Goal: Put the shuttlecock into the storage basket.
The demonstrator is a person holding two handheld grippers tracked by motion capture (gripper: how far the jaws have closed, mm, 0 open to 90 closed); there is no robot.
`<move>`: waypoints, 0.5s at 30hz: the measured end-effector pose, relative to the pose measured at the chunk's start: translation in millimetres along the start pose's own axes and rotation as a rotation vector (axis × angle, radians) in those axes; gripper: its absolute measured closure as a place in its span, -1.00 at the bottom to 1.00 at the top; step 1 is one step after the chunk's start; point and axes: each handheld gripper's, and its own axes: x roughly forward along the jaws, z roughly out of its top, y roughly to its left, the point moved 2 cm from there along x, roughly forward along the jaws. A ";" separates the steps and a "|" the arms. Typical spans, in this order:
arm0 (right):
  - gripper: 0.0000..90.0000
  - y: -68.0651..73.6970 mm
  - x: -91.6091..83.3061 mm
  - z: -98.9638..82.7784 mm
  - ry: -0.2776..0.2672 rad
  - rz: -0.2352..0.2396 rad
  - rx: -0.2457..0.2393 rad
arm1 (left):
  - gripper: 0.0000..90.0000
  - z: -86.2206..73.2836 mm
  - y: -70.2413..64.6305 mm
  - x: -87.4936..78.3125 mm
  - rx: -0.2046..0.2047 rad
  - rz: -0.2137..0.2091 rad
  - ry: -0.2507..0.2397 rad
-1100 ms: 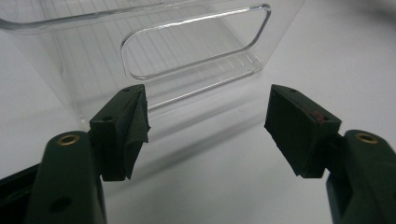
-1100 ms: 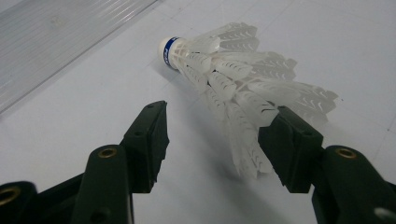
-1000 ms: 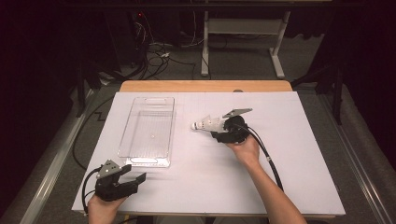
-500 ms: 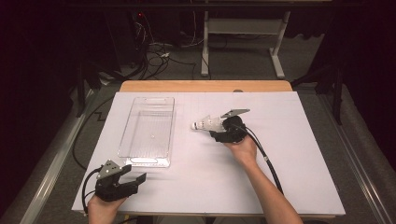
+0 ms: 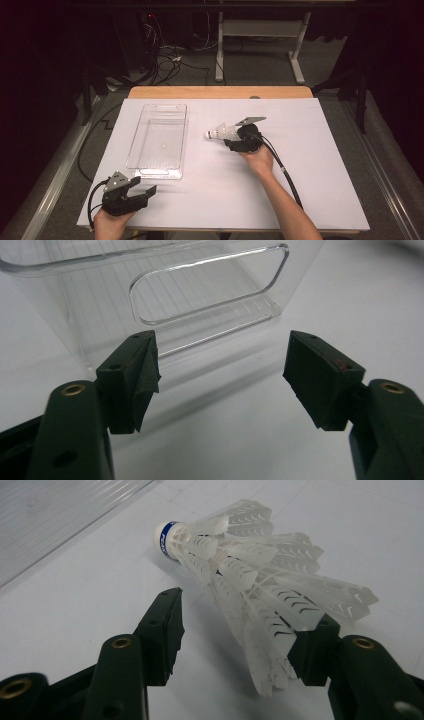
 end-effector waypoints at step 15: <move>0.09 5.4 9.2 7.2 0.024 -0.004 -0.011 | -0.31 -0.2 0.3 -0.3 -0.001 0.001 0.000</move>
